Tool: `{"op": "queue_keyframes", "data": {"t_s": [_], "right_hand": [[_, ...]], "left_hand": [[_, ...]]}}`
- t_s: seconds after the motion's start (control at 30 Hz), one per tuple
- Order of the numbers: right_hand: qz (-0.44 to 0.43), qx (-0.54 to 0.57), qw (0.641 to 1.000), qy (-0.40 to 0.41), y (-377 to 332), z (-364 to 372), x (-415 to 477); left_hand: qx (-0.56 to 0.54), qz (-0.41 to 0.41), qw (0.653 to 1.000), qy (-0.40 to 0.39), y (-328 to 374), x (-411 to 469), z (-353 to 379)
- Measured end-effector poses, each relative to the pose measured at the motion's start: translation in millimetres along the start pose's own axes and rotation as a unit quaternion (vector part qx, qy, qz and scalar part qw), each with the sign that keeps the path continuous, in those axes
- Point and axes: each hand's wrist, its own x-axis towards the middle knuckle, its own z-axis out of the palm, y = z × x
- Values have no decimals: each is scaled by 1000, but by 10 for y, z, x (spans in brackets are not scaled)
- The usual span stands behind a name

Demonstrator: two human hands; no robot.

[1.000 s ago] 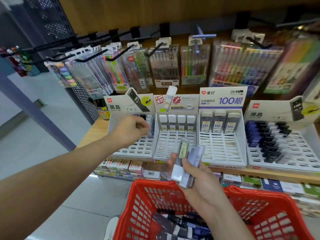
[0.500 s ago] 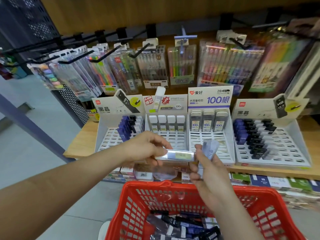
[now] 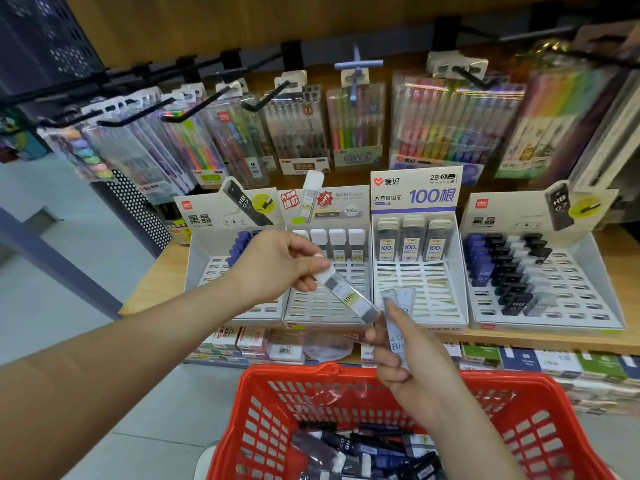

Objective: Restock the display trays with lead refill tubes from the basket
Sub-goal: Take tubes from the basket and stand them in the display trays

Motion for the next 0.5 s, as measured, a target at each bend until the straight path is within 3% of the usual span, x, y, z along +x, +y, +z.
{"op": "queue_keyframes", "data": {"t_s": [0.3, 0.5], "right_hand": [[-33, 57, 997, 48, -143, -188, 48], [-37, 94, 995, 27, -107, -206, 96]], "left_hand": [[200, 122, 966, 108, 6, 426, 90], [227, 138, 955, 135, -87, 581, 228]]}}
